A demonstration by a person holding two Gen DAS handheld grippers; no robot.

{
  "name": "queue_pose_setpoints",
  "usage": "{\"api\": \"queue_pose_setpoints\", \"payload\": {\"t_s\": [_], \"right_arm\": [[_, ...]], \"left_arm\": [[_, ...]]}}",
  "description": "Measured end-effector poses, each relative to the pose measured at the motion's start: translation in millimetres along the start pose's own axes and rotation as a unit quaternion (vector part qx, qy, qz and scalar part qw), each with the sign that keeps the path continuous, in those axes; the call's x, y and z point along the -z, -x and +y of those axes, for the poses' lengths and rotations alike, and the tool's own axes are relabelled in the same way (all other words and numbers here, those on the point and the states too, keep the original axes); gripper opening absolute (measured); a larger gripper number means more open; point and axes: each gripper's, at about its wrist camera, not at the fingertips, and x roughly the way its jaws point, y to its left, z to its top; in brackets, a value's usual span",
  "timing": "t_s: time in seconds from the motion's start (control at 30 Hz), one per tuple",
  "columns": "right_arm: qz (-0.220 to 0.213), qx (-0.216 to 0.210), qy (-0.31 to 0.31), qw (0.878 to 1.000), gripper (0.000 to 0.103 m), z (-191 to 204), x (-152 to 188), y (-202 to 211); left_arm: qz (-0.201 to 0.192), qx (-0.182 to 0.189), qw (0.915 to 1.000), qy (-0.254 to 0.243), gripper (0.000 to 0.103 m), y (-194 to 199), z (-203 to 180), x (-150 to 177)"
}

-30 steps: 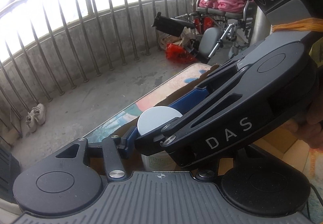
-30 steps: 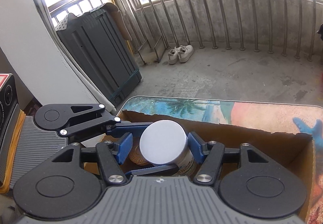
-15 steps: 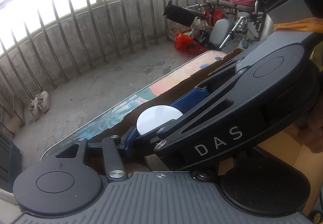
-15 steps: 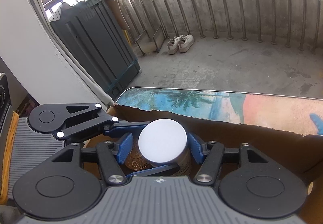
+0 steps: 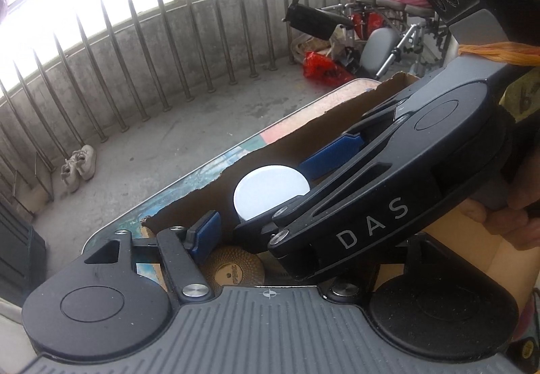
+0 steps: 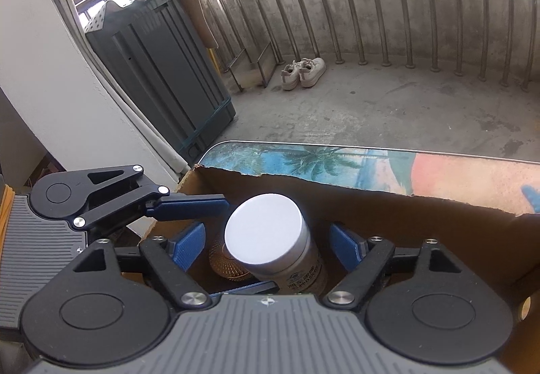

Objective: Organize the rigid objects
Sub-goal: 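Open the left gripper to release the bottle and withdraw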

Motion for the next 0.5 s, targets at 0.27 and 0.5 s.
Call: {"api": "queue_pose_setpoints", "payload": {"t_s": [0.27,0.5], "right_arm": [[-0.011,0.022,0.000,1.000,0.088,4,9,39],[-0.070,-0.026,0.005,0.997,0.088,11,35,124]], "left_arm": [[-0.059,-0.066,0.9960,-0.010,0.077,63,-23,23],[-0.133,0.000,0.9906,0.034,0.083,147,-70,73]]}}
